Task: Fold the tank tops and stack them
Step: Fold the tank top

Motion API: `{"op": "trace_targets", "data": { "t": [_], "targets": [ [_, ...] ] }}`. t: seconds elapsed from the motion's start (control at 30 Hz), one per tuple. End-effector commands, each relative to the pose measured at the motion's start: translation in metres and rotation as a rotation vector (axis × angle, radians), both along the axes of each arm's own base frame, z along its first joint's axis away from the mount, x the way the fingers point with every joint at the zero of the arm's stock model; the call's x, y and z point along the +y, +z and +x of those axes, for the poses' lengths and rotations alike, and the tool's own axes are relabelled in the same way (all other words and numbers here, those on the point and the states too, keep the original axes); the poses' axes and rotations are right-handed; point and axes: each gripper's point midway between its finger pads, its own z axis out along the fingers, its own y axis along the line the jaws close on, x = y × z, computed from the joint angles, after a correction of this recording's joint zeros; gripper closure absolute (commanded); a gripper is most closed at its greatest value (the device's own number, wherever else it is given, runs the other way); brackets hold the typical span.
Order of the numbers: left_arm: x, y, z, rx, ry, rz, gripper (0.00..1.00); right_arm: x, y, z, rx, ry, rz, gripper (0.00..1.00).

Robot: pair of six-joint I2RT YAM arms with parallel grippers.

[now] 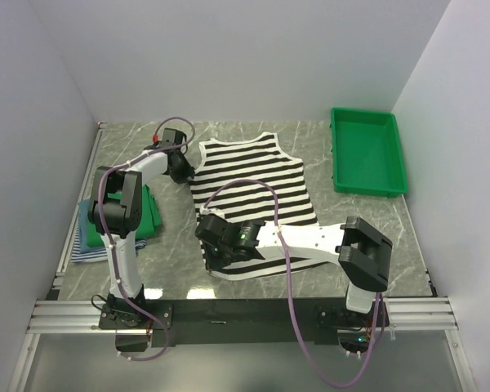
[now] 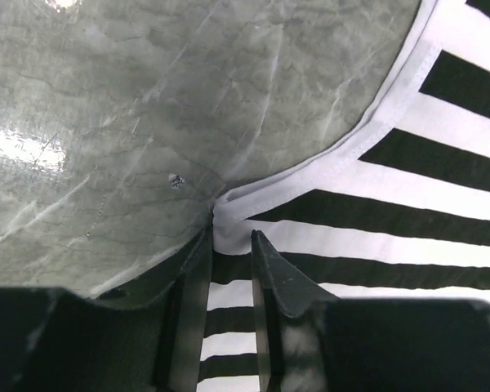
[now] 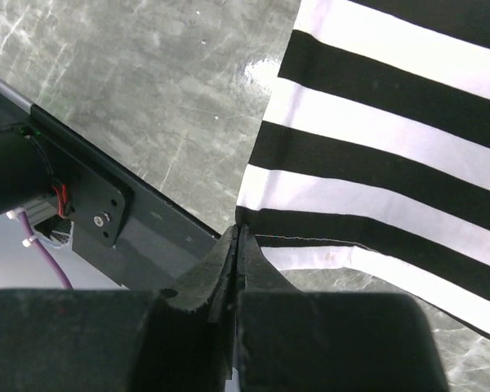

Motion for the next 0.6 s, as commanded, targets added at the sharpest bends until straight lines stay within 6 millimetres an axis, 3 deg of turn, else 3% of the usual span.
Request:
{"op": "trace_targets", "data": {
  "t": [0.0,0.1,0.2,0.33,0.4,0.53,0.57],
  "targets": [
    [0.003,-0.001,0.005,-0.009,-0.019,0.050,0.69,0.007,0.021,0.006,-0.020,-0.012,0.073,1.00],
    [0.008,-0.005,0.005,-0.003,-0.011,0.074,0.73,0.008,0.023,0.006,-0.022,-0.013,0.080,1.00],
    [0.013,-0.002,0.009,-0.011,0.002,0.103,0.85,0.008,0.026,0.006,-0.025,-0.012,0.085,1.00],
    [0.023,0.015,0.015,-0.045,0.021,0.154,0.99,0.010,0.031,0.001,-0.009,0.004,0.110,1.00],
    [0.032,0.026,0.020,-0.064,0.036,0.188,0.99,0.016,0.032,0.000,-0.002,0.013,0.124,1.00],
    [0.055,0.044,0.025,-0.089,0.081,0.230,0.99,0.044,0.033,-0.005,0.039,0.059,0.170,1.00],
    [0.062,0.047,0.026,-0.094,0.094,0.237,0.99,0.055,0.046,-0.003,0.034,0.068,0.203,1.00]
  ]
}}
